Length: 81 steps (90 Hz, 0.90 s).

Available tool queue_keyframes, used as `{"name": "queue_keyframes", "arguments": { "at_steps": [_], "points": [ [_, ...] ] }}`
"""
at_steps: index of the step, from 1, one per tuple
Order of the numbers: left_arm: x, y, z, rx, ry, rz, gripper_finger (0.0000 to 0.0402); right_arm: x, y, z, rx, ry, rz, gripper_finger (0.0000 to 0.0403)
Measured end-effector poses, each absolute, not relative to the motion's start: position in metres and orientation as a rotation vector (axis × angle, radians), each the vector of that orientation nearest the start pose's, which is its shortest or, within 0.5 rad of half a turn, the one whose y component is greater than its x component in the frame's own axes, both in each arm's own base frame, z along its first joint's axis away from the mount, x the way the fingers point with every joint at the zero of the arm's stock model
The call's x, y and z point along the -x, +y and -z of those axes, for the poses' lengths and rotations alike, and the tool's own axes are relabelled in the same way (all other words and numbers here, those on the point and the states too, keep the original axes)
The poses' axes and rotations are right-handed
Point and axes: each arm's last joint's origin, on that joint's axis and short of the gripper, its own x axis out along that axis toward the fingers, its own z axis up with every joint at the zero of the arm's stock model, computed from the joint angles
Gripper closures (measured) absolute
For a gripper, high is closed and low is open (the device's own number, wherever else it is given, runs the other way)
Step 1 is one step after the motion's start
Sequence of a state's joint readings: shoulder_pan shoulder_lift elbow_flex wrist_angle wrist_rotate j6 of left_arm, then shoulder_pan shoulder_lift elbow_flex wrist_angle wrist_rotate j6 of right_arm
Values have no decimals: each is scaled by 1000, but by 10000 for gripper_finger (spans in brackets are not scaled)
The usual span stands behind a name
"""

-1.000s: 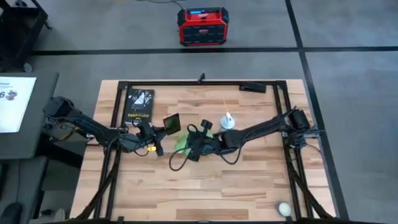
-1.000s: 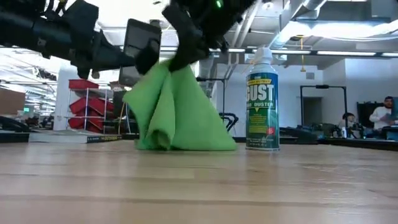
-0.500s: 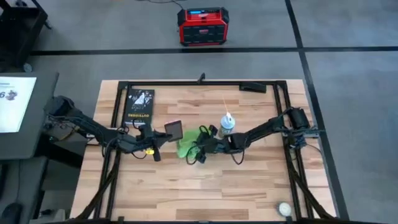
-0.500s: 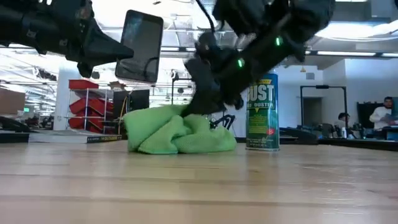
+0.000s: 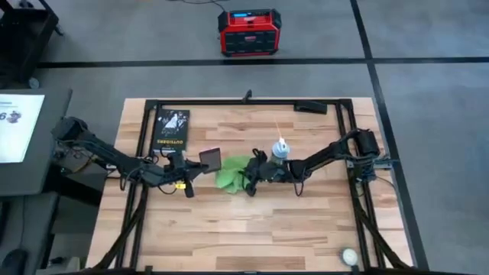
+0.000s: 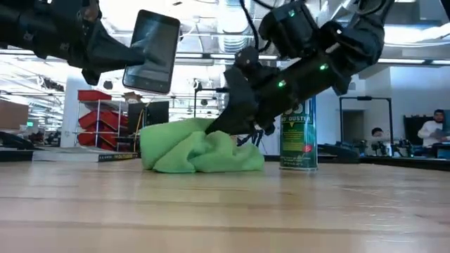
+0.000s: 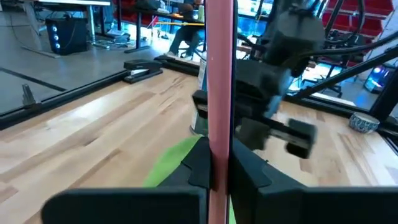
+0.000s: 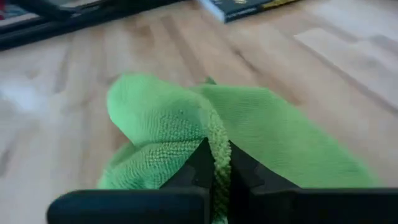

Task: Apply microfiber cloth
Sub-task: Wipe the pink cellphone with the green microfiber cloth

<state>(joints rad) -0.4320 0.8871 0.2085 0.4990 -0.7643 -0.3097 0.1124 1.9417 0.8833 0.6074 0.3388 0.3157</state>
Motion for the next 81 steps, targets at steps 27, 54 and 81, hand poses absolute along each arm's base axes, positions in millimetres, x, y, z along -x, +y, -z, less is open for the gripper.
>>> {"name": "queue_keyframes", "arguments": {
  "at_steps": [27,54,81],
  "points": [
    [-161,-52,-182,217,123,-358,396,-369,43,-126,-214,432,274,364],
    [-161,-52,-181,223,126,-359,396,-356,59,-141,-207,513,251,324],
    [-161,-53,-182,217,126,-340,396,-334,76,-184,-184,496,239,320]
  ]
}}
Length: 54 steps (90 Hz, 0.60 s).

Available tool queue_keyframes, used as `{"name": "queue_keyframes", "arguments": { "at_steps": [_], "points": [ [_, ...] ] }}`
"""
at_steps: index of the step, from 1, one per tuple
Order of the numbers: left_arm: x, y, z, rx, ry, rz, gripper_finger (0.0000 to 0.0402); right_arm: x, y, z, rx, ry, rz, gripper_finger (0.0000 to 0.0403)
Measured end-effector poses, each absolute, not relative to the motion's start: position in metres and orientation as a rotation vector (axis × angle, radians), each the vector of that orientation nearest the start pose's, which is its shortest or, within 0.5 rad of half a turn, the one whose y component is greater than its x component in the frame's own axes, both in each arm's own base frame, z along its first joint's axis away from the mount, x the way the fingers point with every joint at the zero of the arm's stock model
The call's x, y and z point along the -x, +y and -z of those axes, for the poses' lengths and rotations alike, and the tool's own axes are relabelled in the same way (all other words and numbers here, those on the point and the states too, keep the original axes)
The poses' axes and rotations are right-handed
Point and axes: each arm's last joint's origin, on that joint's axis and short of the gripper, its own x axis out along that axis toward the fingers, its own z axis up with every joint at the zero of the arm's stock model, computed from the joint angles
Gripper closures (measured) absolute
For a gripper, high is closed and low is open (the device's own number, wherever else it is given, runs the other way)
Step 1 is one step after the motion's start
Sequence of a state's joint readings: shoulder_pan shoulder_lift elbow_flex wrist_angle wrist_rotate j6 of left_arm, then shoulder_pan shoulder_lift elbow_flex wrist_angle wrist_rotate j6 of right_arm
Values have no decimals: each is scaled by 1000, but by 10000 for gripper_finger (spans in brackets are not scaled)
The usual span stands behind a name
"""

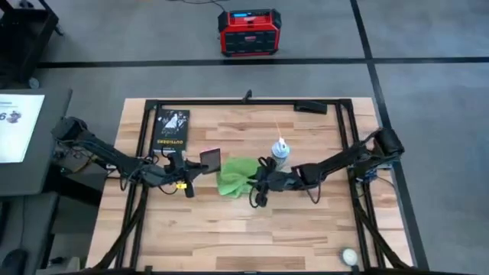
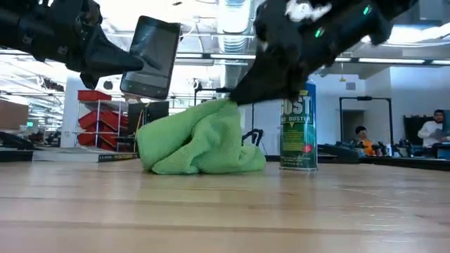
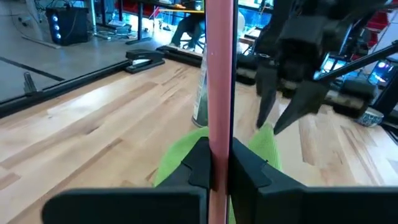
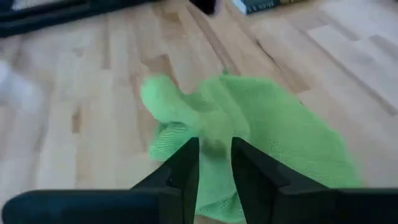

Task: Apply microfiber cloth
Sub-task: Wipe the pink cellphone with the green microfiber cloth, then spray the pink cellphone using the spray bottle

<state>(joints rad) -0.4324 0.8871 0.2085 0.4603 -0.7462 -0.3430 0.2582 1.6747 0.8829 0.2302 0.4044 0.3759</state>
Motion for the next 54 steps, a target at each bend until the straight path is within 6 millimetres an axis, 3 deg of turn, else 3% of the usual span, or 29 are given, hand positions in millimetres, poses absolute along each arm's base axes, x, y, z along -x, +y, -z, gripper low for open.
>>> {"name": "queue_keyframes", "arguments": {
  "at_steps": [19,38,54],
  "points": [
    [-161,-53,-182,203,134,-317,396,-317,83,-209,-187,485,229,320],
    [-162,-54,-183,164,136,-298,396,-305,92,-220,-177,497,194,320],
    [-167,-57,-198,-136,134,-261,396,-290,98,-223,-184,551,241,321]
  ]
}}
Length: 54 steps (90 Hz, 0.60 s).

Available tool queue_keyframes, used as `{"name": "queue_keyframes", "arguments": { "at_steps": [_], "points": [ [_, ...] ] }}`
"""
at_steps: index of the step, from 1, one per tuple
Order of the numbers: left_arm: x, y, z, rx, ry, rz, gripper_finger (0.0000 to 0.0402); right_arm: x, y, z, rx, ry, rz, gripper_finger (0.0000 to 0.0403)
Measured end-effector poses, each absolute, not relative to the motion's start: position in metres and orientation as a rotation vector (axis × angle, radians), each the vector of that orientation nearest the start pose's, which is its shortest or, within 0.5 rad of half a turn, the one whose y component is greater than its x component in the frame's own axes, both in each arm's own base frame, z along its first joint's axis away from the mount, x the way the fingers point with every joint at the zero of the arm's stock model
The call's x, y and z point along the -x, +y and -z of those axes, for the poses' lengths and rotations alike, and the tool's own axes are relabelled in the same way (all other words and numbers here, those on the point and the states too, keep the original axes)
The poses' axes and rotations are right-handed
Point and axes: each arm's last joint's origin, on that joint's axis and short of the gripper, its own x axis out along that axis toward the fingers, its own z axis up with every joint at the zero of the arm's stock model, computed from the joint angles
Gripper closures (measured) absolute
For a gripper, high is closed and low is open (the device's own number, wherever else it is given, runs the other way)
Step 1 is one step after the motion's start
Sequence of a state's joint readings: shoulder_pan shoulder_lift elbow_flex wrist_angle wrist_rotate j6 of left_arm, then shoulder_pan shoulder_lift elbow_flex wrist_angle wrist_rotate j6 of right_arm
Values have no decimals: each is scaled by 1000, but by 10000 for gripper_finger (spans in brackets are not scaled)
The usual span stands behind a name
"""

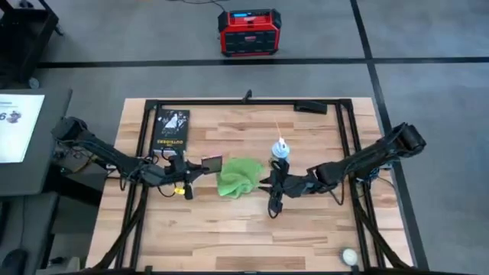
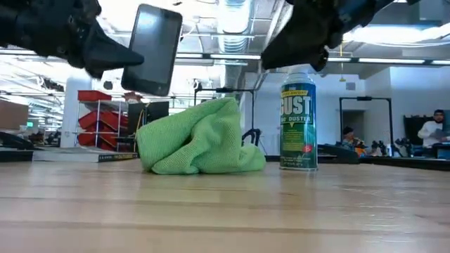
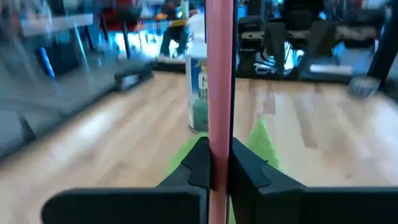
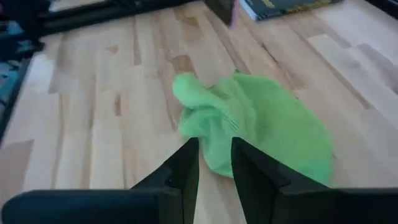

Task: Apply microfiber cloth
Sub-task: Spray the pink cellphone using the spray bottle

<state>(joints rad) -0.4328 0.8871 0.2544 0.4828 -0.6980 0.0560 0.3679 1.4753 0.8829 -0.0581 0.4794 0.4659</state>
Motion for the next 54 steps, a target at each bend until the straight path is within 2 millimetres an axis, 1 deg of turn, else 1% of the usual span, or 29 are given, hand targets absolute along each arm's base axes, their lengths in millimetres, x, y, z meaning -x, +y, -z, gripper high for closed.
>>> {"name": "queue_keyframes", "arguments": {
  "at_steps": [11,23,30,38,45,54],
  "points": [
    [-174,-61,-224,-409,108,-211,396,-280,107,-221,-192,570,308,321],
    [-180,-68,-259,-671,96,-191,396,-269,119,-216,-192,607,336,321],
    [-182,-72,-279,-840,112,-171,396,-260,123,-212,-176,633,388,321],
    [-185,-75,-299,-964,132,-191,396,-248,127,-207,-161,643,476,321],
    [-186,-77,-313,-1060,164,-218,396,-240,131,-206,-171,619,539,321],
    [-188,-81,-325,-1261,214,-181,396,-234,139,-205,-194,593,546,321]
  ]
}}
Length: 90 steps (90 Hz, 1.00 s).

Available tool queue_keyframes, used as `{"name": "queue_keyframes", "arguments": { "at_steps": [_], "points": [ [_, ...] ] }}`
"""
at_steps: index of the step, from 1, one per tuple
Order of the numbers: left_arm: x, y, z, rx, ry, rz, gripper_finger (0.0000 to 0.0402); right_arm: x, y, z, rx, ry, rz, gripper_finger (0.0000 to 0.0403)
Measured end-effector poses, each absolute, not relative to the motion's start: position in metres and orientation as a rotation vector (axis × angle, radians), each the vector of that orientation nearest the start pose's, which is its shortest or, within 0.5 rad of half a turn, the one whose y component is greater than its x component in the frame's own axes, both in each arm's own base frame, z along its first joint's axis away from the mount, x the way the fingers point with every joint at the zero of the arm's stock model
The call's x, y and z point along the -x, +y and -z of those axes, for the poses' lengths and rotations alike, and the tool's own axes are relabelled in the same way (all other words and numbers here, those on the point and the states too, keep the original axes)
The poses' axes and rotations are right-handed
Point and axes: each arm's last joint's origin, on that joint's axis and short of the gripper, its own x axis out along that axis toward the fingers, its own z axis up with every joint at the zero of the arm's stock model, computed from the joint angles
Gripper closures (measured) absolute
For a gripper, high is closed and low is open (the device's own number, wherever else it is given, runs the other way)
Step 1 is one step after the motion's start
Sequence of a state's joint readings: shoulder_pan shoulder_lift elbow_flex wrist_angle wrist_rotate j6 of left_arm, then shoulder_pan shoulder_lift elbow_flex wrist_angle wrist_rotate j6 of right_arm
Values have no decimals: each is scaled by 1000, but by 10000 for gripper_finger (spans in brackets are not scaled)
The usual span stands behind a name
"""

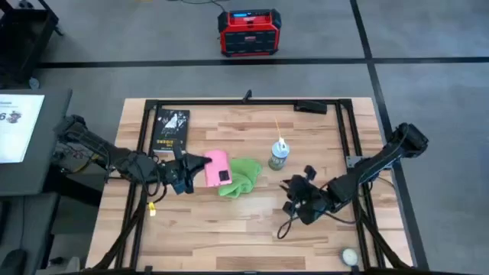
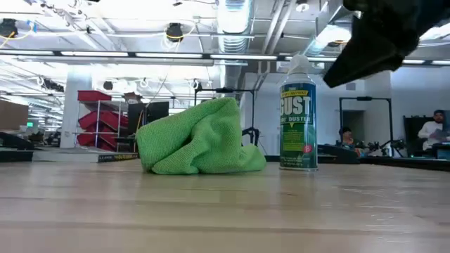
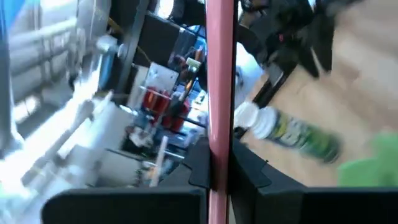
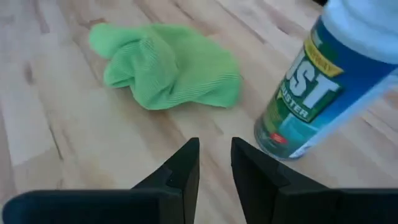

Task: Apply microfiber cloth
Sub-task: Spray the pink cellphone using the spray bottle

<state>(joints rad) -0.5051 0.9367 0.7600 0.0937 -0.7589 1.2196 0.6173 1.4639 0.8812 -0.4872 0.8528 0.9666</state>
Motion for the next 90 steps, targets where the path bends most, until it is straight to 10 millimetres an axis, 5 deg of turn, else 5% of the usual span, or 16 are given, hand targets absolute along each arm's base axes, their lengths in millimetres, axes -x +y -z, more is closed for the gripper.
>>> {"name": "queue_keyframes", "arguments": {
  "at_steps": [16,44,90],
  "points": [
    [-202,-95,-330,-1547,379,-203,396,-227,151,-203,-251,497,536,321],
    [-227,-140,-299,-2019,614,-108,396,-238,146,-205,-316,382,564,321],
    [-206,-183,-306,-2081,395,-59,396,-293,124,-255,-325,142,9,321]
  ]
}}
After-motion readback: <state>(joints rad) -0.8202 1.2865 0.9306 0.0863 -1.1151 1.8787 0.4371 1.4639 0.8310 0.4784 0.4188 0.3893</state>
